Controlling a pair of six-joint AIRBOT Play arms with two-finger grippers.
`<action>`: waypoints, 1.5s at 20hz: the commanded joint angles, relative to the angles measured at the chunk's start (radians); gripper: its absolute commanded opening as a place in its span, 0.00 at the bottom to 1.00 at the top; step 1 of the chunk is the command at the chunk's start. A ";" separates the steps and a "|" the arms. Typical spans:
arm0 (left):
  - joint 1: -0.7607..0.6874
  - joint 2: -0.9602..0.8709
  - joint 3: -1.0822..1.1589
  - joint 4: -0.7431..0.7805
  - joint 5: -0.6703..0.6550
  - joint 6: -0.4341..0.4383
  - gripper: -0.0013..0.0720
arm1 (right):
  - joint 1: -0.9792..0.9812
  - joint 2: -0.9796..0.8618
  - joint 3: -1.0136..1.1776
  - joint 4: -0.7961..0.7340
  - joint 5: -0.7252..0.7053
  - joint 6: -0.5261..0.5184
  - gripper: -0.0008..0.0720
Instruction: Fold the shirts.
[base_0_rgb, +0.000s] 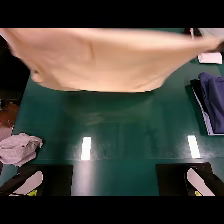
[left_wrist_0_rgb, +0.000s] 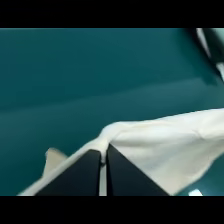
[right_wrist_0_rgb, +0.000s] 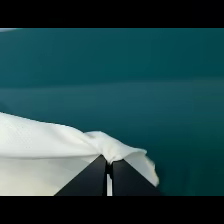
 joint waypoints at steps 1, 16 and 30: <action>0.000 0.014 0.370 0.003 0.005 -0.048 0.05 | 0.002 0.019 0.345 0.003 -0.025 0.006 0.03; 0.000 0.180 -0.054 0.040 -0.013 -0.051 0.05 | 0.003 -0.153 0.473 -0.434 0.415 0.143 0.02; 0.000 -0.520 -0.346 -0.069 0.109 0.081 0.05 | 0.211 -0.886 0.473 -0.443 0.267 0.249 0.02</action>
